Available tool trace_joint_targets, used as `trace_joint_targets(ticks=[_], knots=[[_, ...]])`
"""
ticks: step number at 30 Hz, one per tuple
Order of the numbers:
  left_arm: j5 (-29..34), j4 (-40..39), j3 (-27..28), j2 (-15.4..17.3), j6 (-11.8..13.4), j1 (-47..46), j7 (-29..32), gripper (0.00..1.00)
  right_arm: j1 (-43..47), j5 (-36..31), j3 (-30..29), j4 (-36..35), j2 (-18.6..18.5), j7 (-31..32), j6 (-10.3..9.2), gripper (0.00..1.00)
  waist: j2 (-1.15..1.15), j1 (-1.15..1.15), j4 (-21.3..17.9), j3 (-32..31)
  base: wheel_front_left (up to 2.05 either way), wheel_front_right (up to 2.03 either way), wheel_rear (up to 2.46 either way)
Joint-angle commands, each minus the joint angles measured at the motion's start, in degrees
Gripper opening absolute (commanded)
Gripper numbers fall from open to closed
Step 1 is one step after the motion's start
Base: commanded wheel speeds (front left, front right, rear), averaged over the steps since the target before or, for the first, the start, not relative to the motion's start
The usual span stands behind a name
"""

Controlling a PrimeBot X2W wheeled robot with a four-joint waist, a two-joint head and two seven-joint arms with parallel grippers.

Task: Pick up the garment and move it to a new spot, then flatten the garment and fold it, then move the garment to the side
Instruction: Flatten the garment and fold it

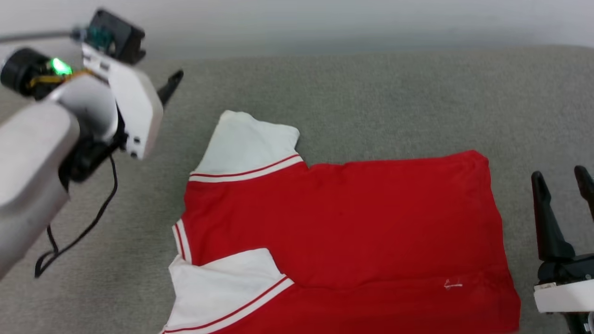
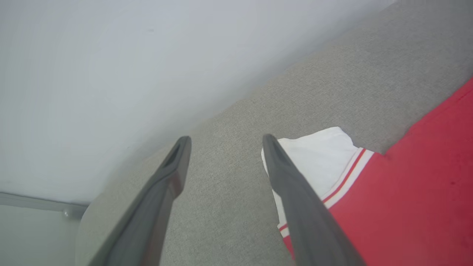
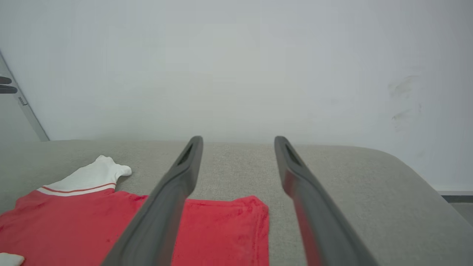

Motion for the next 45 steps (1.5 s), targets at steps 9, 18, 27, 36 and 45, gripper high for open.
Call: trace_joint_targets(ticks=[9,18,27,36,45], knots=[[-2.09,9.02,-3.09,-3.94,-5.06,-12.52,19.47,1.00,-2.32,-1.34,2.07,-0.58,4.65,-4.06,-0.05,1.00,0.00,0.00,-6.78,11.63,0.00,0.00,0.00],[-5.51,13.52,-5.72,-5.05,-7.07,-18.32,35.99,1.00,-6.33,-2.16,4.70,1.64,4.84,-6.80,-0.05,1.00,0.00,0.00,-10.18,19.54,0.00,0.00,0.00],[-6.57,14.94,-8.84,-4.02,-7.49,-15.89,42.39,1.00,-9.25,-1.86,6.38,4.49,4.20,-8.28,-0.05,1.00,0.00,0.00,-11.06,22.57,0.00,0.00,0.00],[-7.59,12.60,-7.70,-4.19,-8.02,-15.50,39.08,0.00,-10.57,-2.92,4.39,5.28,2.53,-8.56,-0.05,1.00,0.00,0.00,-8.81,19.45,0.00,0.00,0.00],[-7.83,8.69,-7.36,-4.56,-8.77,-14.23,33.18,0.00,-17.60,-3.08,1.91,1.44,-6.11,0.30,-0.05,1.00,0.00,0.00,-5.22,12.47,0.00,0.00,0.00]])
